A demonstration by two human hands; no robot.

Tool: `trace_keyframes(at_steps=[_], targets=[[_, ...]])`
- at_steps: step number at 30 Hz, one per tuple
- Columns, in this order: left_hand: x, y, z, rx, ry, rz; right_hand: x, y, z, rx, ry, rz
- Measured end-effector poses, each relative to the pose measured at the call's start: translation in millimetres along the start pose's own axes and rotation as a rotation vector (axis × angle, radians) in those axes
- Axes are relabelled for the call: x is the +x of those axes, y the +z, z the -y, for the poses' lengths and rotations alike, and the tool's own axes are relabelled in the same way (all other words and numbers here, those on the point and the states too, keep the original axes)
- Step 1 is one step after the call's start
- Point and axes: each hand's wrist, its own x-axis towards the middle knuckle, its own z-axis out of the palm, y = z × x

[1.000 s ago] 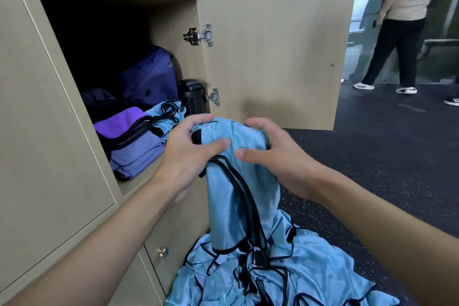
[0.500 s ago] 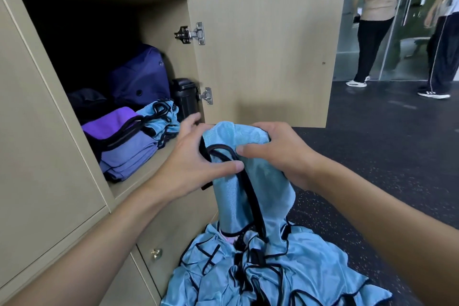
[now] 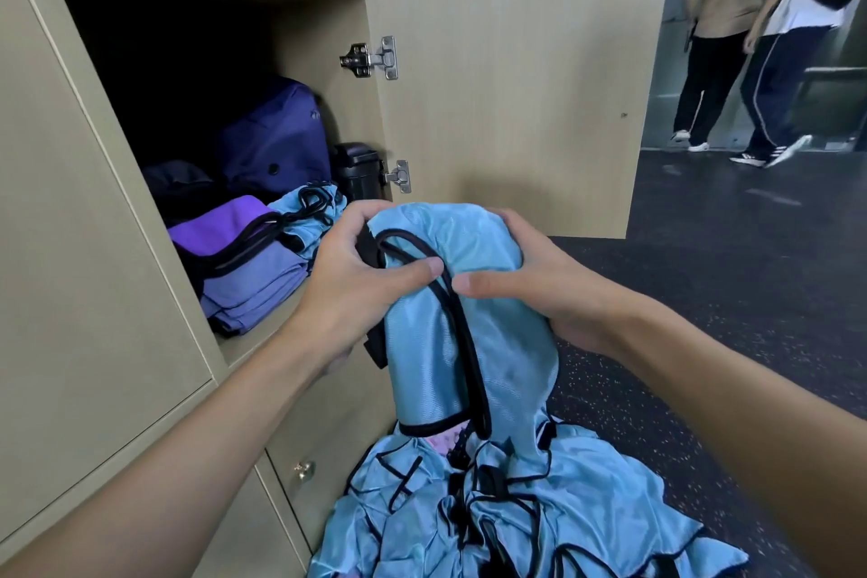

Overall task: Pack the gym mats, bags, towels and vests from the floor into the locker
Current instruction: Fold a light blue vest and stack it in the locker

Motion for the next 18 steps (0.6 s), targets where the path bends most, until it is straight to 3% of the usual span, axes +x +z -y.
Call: trace_keyframes(at_steps=[4,7,12,18], targets=[[-1.1,0.7,0.5,-0.086,-0.077,-0.038,-0.4,5.9,-1.3,0.027,-0.022,-0.045],[-3.9,3.8,3.4,0.045,-0.012,-0.054,2.8,10.2,-4.3,-0.015,-0.053,-0.156],[-12.6,3.5,2.7,0.231,0.159,0.192,7.5,12.6,-9.9,0.001,-0.07,-0.303],[-8.4,-2.6,12.3,0.488,0.1,0.321,4.2,10.3,-5.1,0.071,-0.077,-0.283]])
